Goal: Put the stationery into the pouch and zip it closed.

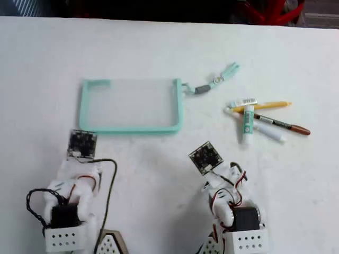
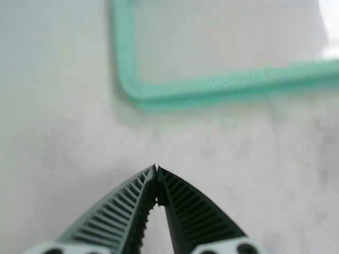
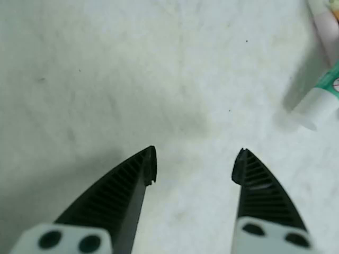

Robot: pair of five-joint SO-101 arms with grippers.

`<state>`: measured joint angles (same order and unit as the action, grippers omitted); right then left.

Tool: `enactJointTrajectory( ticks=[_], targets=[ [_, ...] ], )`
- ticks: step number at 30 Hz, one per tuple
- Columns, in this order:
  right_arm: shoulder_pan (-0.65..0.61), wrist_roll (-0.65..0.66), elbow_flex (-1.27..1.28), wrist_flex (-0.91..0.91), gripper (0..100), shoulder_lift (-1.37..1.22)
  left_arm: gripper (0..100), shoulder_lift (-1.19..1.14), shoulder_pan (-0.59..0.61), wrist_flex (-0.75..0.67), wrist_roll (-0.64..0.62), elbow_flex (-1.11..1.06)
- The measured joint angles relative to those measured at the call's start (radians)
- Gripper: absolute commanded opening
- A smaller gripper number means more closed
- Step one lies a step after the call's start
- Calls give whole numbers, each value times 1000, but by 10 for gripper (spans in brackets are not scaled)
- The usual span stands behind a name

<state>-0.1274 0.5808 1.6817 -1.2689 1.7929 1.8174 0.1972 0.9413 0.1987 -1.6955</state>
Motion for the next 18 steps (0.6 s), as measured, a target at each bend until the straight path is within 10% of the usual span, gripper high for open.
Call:
enactJointTrajectory(
  ticks=[8, 18],
  targets=[
    [0, 0, 0, 152, 240, 0, 37, 11, -184, -204, -11, 295],
    [0, 0, 0, 173, 239, -2, 31, -2, -210, -404, -68, 68]
  ],
)
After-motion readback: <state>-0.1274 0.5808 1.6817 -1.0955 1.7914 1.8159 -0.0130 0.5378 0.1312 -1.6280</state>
